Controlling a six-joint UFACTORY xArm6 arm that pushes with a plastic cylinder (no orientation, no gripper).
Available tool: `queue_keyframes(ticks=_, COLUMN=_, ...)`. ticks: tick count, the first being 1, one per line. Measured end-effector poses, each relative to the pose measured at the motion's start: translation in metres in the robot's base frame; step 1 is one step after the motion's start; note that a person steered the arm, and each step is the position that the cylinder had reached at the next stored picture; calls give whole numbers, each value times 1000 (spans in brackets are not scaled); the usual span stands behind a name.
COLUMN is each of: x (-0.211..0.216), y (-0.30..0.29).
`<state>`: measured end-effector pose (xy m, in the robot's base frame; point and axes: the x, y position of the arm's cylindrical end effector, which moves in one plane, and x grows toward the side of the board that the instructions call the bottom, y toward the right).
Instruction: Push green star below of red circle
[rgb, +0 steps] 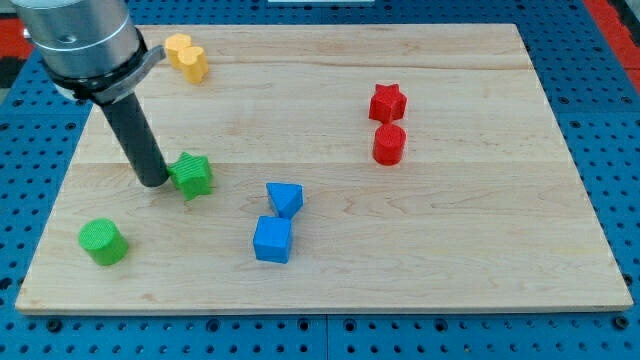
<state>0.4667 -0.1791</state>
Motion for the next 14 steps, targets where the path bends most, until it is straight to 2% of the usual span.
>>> queue_keyframes(ticks=2, x=1, y=135)
queue_keyframes(ticks=3, x=-10, y=145)
queue_keyframes(ticks=4, x=-43, y=130)
queue_keyframes(ticks=5, x=-57, y=158)
queue_keyframes(ticks=6, x=-52, y=191)
queue_keyframes(ticks=8, x=-48, y=175)
queue_keyframes(ticks=9, x=-37, y=157)
queue_keyframes(ticks=10, x=-14, y=166)
queue_keyframes(ticks=13, x=-14, y=243)
queue_keyframes(ticks=14, x=-7, y=248)
